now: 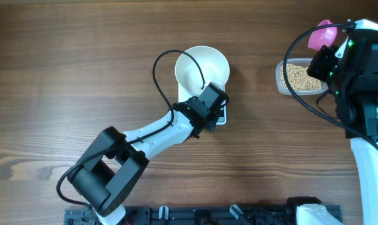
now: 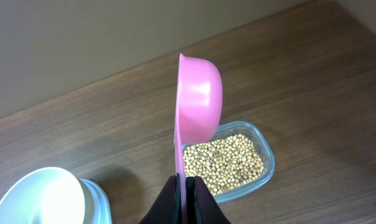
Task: Scoop item into bowl and weigh 150g on scale
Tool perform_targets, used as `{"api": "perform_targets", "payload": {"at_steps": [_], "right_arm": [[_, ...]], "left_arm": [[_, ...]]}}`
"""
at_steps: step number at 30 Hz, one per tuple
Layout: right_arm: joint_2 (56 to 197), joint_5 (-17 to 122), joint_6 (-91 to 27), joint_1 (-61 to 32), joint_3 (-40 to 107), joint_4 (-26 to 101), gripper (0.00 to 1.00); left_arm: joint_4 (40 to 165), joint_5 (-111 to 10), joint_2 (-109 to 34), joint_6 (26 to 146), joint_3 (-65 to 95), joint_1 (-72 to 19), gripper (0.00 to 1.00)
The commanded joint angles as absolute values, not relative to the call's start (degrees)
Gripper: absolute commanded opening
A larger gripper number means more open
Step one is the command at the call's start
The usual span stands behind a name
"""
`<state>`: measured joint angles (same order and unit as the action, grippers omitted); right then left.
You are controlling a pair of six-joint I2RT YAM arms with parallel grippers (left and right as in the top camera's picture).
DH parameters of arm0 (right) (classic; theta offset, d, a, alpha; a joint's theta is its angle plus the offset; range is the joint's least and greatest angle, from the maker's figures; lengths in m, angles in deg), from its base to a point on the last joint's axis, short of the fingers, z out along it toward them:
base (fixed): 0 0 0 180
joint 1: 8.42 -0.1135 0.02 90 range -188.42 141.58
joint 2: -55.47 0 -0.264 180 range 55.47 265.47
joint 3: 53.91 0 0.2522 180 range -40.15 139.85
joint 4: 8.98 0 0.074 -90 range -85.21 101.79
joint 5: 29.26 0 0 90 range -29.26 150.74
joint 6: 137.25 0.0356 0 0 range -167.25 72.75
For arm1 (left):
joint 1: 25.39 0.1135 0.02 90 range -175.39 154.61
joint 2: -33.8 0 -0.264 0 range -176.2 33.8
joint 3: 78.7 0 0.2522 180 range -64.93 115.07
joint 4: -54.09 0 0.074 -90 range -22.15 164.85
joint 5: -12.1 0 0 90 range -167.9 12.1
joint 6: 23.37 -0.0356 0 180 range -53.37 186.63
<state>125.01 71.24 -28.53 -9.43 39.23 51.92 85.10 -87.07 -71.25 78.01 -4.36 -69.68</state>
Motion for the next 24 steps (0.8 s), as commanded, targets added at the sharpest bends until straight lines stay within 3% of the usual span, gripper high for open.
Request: {"api": "perform_targets", "payload": {"at_steps": [1, 24], "right_arm": [[125.4, 70.7, -29.2, -9.3, 40.1, 51.5, 0.04], [125.4, 71.0, -29.3, -9.3, 40.1, 51.5, 0.04]], "left_arm": [[83.9, -86.3, -72.1, 77.3, -4.9, -69.5, 0.04], [85.2, -85.5, -72.9, 77.4, -4.9, -69.5, 0.04]]}}
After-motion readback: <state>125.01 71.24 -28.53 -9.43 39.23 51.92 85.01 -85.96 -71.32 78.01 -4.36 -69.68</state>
